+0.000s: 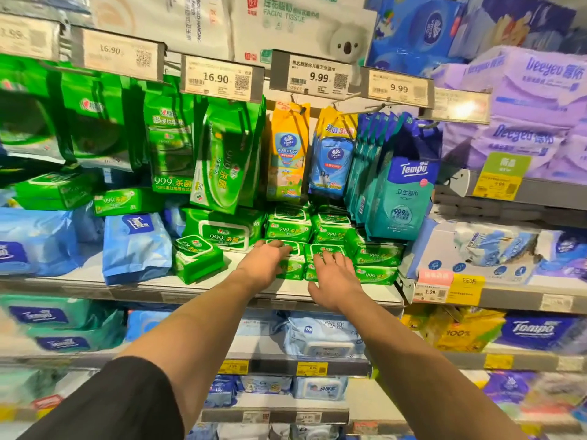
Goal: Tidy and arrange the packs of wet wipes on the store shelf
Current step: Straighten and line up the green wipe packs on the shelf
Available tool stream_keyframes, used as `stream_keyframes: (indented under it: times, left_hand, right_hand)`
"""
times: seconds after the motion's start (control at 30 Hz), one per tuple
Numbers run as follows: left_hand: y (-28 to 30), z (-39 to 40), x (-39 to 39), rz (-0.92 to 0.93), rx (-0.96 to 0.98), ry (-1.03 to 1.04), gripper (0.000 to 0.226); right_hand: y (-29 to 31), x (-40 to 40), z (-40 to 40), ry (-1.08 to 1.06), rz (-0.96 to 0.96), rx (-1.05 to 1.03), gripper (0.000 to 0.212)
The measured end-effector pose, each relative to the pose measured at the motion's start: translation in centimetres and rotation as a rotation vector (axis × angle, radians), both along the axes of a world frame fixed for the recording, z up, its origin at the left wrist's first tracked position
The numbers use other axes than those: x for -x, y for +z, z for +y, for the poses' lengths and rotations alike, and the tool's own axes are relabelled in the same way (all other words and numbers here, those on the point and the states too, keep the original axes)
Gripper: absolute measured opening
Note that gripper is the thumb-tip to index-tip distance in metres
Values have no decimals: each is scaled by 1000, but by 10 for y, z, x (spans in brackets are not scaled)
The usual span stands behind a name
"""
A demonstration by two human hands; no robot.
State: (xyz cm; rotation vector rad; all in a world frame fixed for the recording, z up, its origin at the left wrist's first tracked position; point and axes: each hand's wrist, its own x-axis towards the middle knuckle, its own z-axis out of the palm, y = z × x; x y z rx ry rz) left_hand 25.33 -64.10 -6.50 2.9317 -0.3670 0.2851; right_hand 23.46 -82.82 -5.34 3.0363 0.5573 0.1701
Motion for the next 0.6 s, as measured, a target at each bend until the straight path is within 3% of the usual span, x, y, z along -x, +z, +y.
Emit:
stream_keyframes:
  times: [0.13, 0.4, 0.6]
  left_hand:
    - [-1, 3, -3, -7, 15, -13, 59]
    - [12, 26, 10, 10, -88, 28, 68]
    - [41, 97, 36, -69, -184, 120, 48]
  right_hand:
    - [8, -8, 6, -17, 18, -17, 62]
    - [10, -9, 12, -48, 28, -6, 69]
    - [27, -6, 75, 109, 20, -41, 78]
